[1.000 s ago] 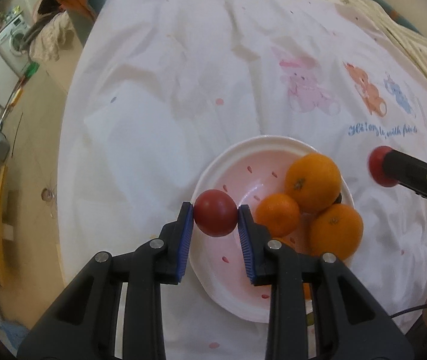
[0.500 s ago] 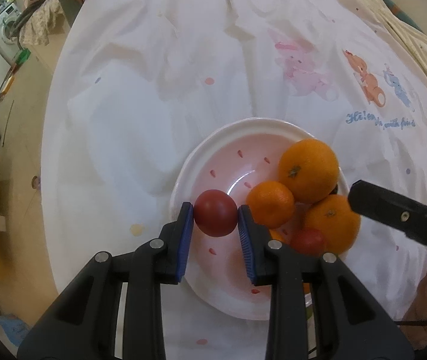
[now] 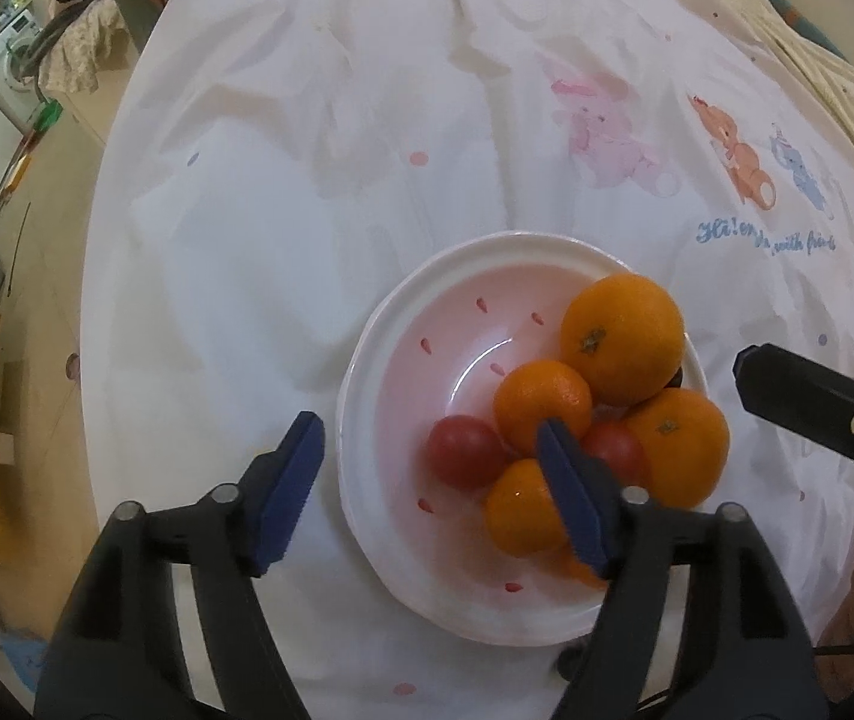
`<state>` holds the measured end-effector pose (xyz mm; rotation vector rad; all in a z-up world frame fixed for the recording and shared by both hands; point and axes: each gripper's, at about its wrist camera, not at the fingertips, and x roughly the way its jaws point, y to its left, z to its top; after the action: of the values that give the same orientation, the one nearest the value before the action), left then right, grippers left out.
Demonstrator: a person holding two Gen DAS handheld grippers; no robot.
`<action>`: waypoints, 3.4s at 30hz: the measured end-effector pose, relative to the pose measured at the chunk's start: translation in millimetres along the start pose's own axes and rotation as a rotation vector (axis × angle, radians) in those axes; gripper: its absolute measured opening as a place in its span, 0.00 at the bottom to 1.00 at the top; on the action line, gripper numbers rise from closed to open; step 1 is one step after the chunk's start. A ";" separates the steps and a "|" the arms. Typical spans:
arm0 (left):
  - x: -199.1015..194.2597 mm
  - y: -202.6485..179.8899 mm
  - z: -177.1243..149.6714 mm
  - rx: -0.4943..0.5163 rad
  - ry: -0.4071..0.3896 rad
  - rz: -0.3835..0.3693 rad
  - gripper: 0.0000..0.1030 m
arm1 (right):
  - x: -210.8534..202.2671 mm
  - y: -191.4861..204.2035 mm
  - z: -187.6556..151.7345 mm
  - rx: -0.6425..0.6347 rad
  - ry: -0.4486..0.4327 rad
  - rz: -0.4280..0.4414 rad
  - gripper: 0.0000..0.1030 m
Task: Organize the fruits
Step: 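Carry both tomatoes over the bowl and release them inside, then grasp the dark plum with the left tool beside the bowl, then grasp the green lime with the right tool while the left tool holds the plum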
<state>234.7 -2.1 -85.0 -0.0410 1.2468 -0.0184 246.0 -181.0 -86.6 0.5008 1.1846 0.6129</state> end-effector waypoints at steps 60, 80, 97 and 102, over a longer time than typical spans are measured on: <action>-59.8 -16.4 -107.5 0.058 -0.068 -0.070 0.69 | -98.5 -30.7 -115.3 0.190 -0.139 -0.205 0.68; 6.8 -97.0 -129.9 0.342 0.118 -0.073 0.19 | -101.9 -42.2 -113.2 0.225 -0.118 -0.207 0.68; -57.4 -37.9 -122.7 0.123 0.001 -0.073 0.18 | -84.9 -30.6 -114.4 0.170 -0.075 -0.229 0.68; -72.2 -2.7 -105.4 -0.011 -0.066 -0.076 0.18 | -70.8 -26.0 -121.5 0.148 -0.038 -0.237 0.68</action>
<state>111.8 -4.4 -49.9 -0.0975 1.1785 -0.0755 117.2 -242.8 -91.4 0.4860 1.2367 0.3133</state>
